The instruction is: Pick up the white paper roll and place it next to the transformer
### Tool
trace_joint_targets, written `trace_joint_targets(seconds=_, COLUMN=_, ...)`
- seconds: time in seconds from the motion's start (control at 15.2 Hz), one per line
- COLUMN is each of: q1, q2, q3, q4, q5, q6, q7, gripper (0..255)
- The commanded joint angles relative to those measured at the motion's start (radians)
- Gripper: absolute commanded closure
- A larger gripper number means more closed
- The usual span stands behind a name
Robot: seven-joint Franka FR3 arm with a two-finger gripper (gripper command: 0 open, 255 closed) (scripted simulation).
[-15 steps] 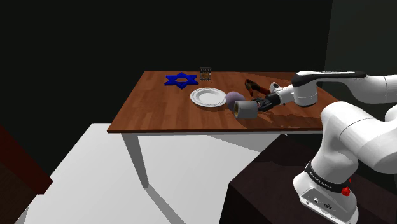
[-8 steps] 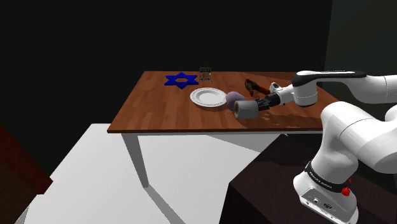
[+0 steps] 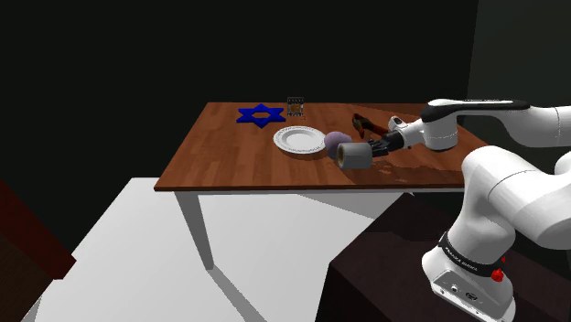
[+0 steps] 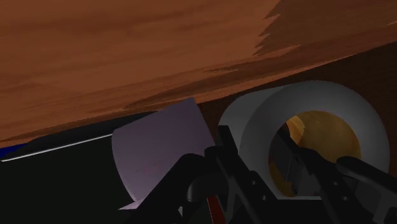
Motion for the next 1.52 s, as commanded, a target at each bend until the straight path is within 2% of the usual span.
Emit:
trace_joint_targets(seconds=0.0, q1=-0.015, q2=0.004, q3=0.028, q4=-0.005, q5=0.009, q6=-0.01, q7=0.016, gripper=255)
trace_joint_targets(seconds=0.79, q1=-0.096, q2=0.016, q3=0.201, q4=-0.016, q5=0.061, q6=-0.074, q7=0.116, gripper=255)
trace_joint_targets(seconds=1.45, q1=-0.144, q2=0.013, q3=0.338, q4=-0.003, q5=0.104, q6=-0.13, q7=0.203, gripper=255)
